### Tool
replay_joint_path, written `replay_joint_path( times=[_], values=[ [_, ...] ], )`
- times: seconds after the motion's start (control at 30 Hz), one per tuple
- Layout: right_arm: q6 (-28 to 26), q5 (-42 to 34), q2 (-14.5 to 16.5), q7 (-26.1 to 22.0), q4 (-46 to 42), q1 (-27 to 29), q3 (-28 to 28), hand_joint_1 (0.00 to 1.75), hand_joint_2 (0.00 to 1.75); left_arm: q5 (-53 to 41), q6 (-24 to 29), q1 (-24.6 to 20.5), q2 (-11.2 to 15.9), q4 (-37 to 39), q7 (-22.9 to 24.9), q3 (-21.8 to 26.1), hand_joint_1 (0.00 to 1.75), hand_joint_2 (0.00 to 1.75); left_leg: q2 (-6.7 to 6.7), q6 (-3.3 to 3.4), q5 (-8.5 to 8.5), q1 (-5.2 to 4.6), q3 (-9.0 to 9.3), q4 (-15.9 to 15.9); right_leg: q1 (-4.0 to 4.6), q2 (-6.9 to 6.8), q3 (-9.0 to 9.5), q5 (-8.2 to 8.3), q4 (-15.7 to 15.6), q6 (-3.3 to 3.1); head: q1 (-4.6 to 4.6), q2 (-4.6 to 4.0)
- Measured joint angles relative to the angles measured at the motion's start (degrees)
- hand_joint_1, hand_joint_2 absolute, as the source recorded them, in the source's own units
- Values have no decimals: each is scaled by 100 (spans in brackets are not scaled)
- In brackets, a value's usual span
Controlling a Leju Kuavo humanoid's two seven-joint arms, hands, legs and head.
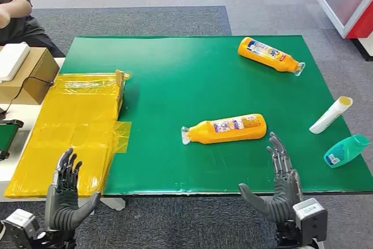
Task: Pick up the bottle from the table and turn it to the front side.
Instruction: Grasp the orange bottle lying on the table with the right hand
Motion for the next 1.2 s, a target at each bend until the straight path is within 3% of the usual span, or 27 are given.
replay_joint_path(
  times=[0.43,0.63,0.8,0.93,1.2],
  values=[
    [-576,242,-147,235,79,-158,617,0,175,75,-128,34,-12,-10,-44,452,0,175,0,0,0,0,0,0,0,0,-1,-1,0,1,1,0],
    [-1273,1614,-376,927,80,-275,878,0,175,-88,-265,-2,-19,1,-117,562,0,175,0,1,0,0,1,0,0,0,0,-1,0,1,1,0],
    [-1203,3079,-963,2244,561,-645,977,0,175,-724,-556,-16,-28,195,-216,725,0,175,0,2,1,-1,1,0,-2,0,3,2,0,4,2,0],
    [-1020,3732,-1514,2716,1099,-1314,1045,0,175,-851,-727,-183,-23,396,-626,810,0,175,0,6,9,-5,0,1,-6,1,1,14,0,10,1,0],
    [-476,4069,-2246,3120,2121,-2662,1315,0,175,-846,-594,-444,52,687,-683,781,0,175,0,8,26,-5,-1,1,-5,0,1,23,0,13,1,0]
  ],
)
